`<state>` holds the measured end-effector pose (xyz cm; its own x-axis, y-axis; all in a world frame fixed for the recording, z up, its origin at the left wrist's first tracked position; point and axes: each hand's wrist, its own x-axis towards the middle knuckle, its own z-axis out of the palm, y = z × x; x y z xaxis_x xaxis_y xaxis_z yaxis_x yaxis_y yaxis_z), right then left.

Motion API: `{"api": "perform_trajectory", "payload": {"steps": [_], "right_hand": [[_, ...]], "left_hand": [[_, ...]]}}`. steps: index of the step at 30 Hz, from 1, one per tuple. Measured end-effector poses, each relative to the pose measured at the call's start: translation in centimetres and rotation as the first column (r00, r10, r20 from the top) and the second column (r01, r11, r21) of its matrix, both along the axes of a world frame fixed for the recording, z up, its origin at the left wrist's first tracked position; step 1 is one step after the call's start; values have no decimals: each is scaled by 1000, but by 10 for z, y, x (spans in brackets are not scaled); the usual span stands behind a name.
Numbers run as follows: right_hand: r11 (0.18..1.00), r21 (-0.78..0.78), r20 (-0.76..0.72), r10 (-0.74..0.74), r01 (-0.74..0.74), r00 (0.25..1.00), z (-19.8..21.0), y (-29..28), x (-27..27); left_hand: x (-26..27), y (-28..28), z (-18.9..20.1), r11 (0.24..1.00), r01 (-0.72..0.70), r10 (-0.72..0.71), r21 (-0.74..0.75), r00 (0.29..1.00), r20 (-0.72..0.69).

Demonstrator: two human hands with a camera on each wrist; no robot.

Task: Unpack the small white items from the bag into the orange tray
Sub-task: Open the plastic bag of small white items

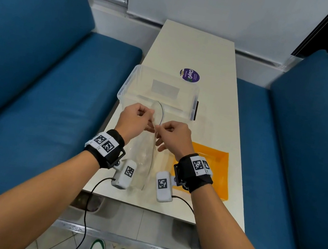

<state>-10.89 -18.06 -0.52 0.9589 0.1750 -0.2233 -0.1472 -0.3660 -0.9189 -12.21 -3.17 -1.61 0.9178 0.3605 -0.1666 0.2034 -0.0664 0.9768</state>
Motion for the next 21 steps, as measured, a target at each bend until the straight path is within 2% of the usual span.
{"api": "perform_trajectory", "payload": {"steps": [5,9,10,13,15,17,21], "right_hand": [[993,74,-3,-95,95,995,-2,0,0],[993,73,9,-95,94,995,-6,1,-4],[992,69,19,-109,107,994,-6,0,-3],[980,42,43,-195,194,980,-10,-9,2],[973,42,26,-230,229,973,-10,-14,2],[978,39,-36,-204,205,978,-5,-14,-2],[998,14,-148,-54,57,988,5,-8,-11]], "left_hand": [[-12,-4,-6,998,67,-69,-21,986,-154],[-16,-6,-3,997,27,-20,67,994,-107],[-15,-4,-2,999,-4,9,49,996,-94],[-12,6,1,978,-125,117,-166,991,-60],[-11,12,2,948,-151,141,-279,988,-57],[-12,11,3,947,-128,120,-294,992,-46],[-15,3,0,961,-91,88,-260,996,-24]]}}
